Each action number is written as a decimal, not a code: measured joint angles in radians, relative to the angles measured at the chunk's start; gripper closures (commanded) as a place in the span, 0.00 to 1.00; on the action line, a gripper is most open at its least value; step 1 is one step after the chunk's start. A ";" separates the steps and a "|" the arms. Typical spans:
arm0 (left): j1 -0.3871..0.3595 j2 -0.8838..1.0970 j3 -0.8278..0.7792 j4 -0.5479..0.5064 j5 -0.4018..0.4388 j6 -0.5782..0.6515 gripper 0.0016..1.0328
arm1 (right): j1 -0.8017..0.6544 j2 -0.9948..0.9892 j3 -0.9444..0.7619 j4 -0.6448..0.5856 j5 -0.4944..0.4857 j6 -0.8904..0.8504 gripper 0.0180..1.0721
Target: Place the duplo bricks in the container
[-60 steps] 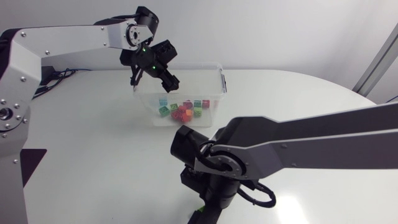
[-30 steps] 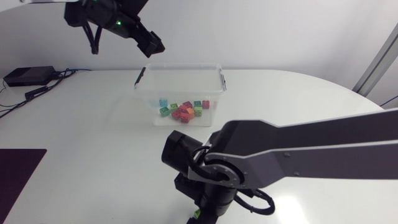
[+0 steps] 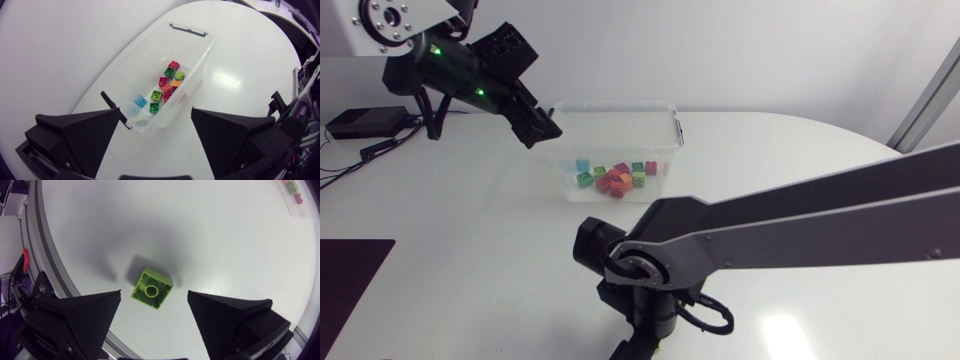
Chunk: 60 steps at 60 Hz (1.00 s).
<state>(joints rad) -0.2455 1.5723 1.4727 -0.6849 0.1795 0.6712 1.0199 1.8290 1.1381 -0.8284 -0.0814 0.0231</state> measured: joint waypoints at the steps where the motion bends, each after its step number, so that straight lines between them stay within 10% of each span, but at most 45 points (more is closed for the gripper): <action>1: 0.003 -0.006 -0.003 0.002 0.000 0.002 0.04 | -0.002 0.003 0.003 -0.001 0.001 0.000 0.14; 8: 0.006 -0.035 -0.029 0.003 0.000 0.017 0.04 | -0.005 0.023 0.016 -0.003 0.002 0.000 0.27; 17: 0.006 -0.057 -0.077 0.003 0.000 0.024 0.04 | -0.006 0.028 0.025 -0.002 0.002 0.000 0.75; 60: -0.076 -0.301 -0.364 0.011 -0.007 0.043 0.04 | -0.234 -0.319 0.145 -0.029 0.037 0.006 0.79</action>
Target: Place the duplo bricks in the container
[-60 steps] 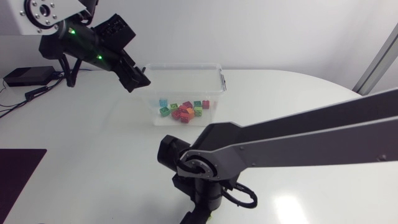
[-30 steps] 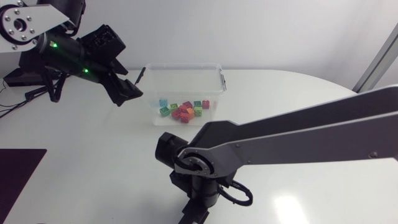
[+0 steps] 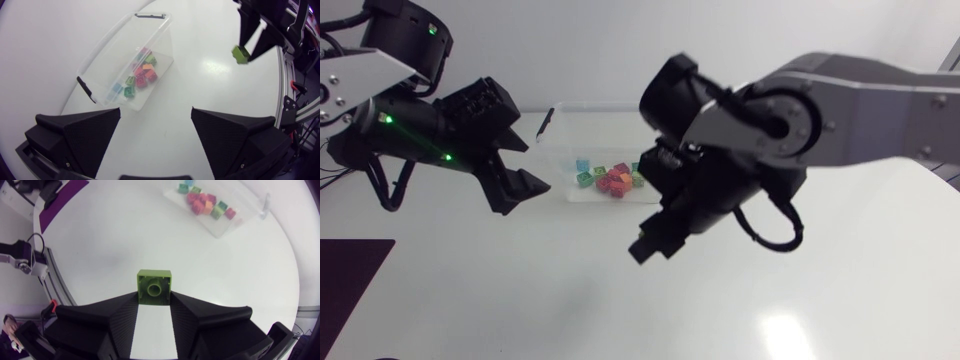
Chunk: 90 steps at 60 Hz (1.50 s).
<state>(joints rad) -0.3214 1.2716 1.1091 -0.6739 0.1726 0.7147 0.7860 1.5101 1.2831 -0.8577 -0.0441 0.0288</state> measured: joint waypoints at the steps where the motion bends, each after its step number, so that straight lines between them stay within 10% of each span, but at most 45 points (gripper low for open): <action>1: -0.005 -0.002 -0.008 0.000 -0.001 0.000 0.04 | -0.008 0.000 0.014 0.001 0.000 0.000 0.79; 62: 0.019 -0.152 -0.251 0.009 -0.023 0.001 0.04 | -0.239 0.525 0.698 0.185 0.043 -0.029 0.76; 76: 0.049 -0.175 -0.262 0.027 -0.024 0.003 0.04 | -0.269 0.680 0.856 0.172 0.083 -0.034 0.09; 90: 0.090 -0.206 -0.264 0.035 -0.023 0.004 0.04 | -0.288 0.737 0.952 0.131 0.101 -0.034 0.05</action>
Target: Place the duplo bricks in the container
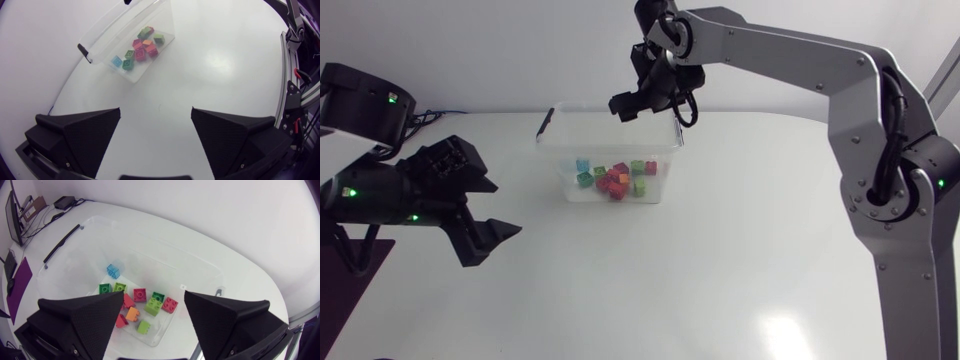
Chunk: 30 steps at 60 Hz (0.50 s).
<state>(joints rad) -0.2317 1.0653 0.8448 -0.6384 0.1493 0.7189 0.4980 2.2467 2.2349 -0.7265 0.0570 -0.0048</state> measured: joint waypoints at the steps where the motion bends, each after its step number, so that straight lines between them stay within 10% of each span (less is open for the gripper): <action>1: 0.006 -0.002 -0.001 0.000 0.000 0.000 0.04 | -0.001 -0.001 0.000 0.000 0.000 0.000 0.05; 30: 0.153 -0.113 -0.018 0.064 0.000 -0.006 0.04 | -0.074 -0.508 -0.542 0.235 0.082 -0.015 0.05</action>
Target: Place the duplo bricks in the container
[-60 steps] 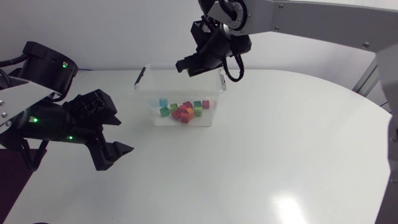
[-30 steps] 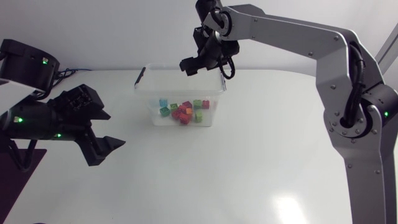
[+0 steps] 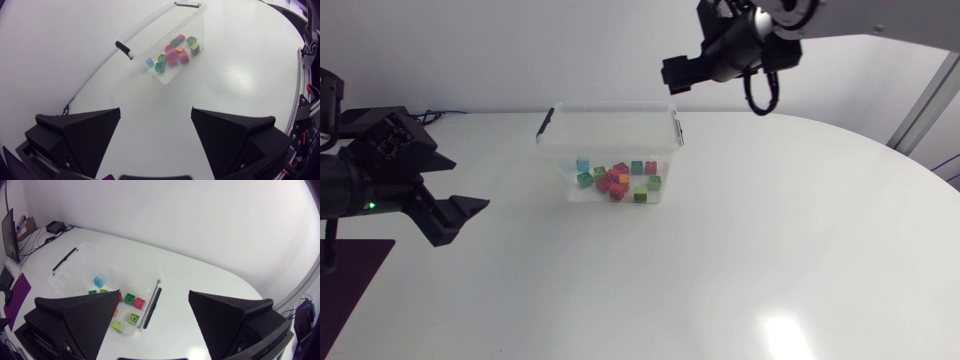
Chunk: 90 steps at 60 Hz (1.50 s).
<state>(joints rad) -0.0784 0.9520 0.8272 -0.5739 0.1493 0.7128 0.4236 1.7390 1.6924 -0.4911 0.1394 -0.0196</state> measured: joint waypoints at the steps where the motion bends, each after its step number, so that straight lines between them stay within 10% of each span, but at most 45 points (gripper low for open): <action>1: 0.004 -0.004 -0.005 0.007 0.000 -0.003 0.04 | -0.004 -0.020 -0.023 0.007 0.001 0.000 0.05; 30: 0.071 -0.150 -0.172 0.175 -0.076 -0.141 0.04 | -0.132 -0.508 -0.624 0.186 0.071 -0.068 0.05; 90: 0.153 -0.659 -0.519 0.302 -0.102 -0.263 0.04 | -0.175 -1.249 -1.233 0.417 0.182 -0.209 0.05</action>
<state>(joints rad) 0.0750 0.2932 0.3080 -0.2722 0.0475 0.4496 0.2485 0.4900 0.4591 -0.0742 0.3210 -0.2291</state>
